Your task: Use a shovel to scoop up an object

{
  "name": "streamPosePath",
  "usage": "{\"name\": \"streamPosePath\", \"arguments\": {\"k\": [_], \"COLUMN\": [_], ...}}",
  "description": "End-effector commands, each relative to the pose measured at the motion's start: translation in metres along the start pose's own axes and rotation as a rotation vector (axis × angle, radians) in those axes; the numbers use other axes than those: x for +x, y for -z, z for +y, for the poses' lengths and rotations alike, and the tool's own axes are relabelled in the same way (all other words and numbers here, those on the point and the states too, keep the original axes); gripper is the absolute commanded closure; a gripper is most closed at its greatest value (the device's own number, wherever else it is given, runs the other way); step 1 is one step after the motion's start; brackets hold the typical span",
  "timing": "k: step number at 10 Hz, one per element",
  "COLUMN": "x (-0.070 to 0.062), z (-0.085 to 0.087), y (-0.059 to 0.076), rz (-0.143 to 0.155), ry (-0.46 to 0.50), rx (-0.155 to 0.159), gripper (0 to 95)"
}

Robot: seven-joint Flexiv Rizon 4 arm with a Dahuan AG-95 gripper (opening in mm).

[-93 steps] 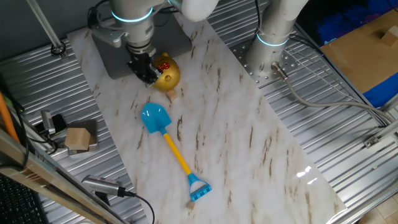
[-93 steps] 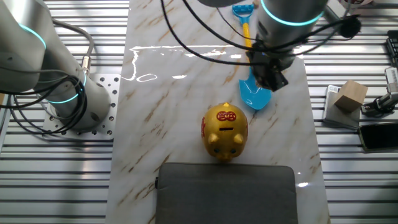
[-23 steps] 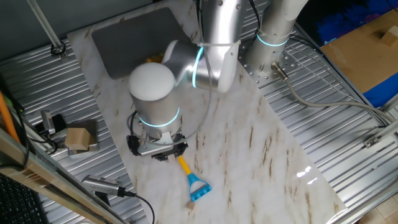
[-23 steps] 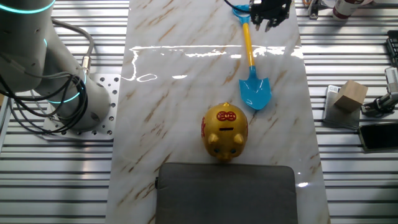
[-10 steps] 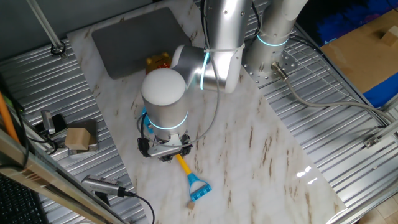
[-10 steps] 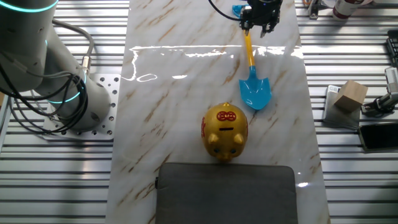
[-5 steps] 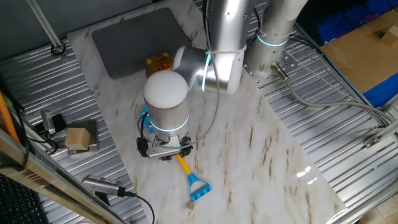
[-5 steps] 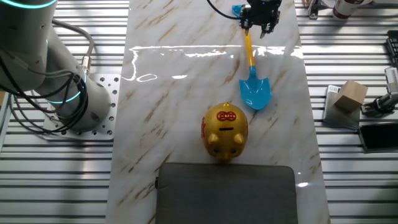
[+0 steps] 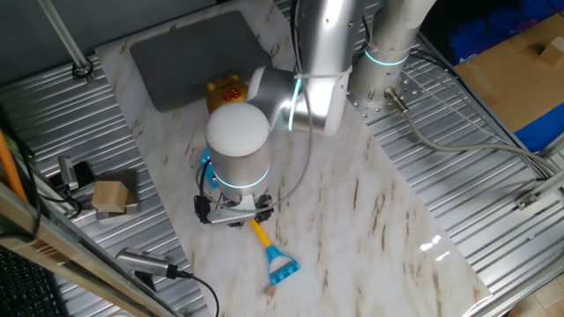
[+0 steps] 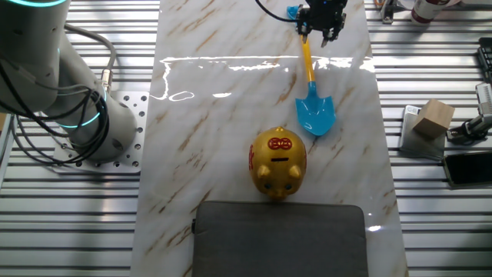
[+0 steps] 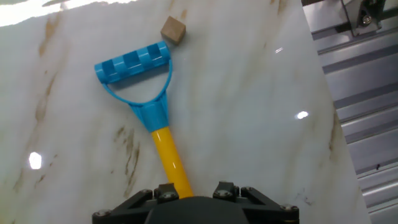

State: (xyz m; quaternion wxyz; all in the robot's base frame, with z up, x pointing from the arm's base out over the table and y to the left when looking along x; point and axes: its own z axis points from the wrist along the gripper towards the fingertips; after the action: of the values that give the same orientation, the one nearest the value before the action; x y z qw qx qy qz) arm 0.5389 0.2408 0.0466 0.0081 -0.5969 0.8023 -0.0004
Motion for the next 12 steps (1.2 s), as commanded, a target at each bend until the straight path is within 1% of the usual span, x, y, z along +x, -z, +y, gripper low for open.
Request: {"name": "streamPosePath", "arguments": {"k": [1,2,3,5,6,7,8,10,11,12], "x": [0.0001,0.0001,0.0001,0.0001,0.0001,0.0001,0.0035,0.005,0.005,0.005], "z": [-0.0003,-0.0003,-0.0003,-0.0003,-0.0003,-0.0003,0.0043,0.0064,0.0064,0.0064], "y": [0.0005,0.0005,0.0005,0.0005,0.0005,0.0005,-0.0009,-0.0016,-0.0018,-0.0021], "rz": [0.001,0.0,-0.006,-0.042,-0.074,-0.074,-0.089,-0.077,-0.055,-0.022], "ry": [-0.011,-0.011,-0.013,0.012,0.028,0.028,0.068,0.121,0.146,0.173], "rx": [-0.001,-0.001,-0.003,-0.013,-0.023,-0.023,-0.024,-0.022,-0.018,-0.014], "gripper": [57.0,57.0,57.0,57.0,57.0,57.0,57.0,57.0,57.0,57.0]}}
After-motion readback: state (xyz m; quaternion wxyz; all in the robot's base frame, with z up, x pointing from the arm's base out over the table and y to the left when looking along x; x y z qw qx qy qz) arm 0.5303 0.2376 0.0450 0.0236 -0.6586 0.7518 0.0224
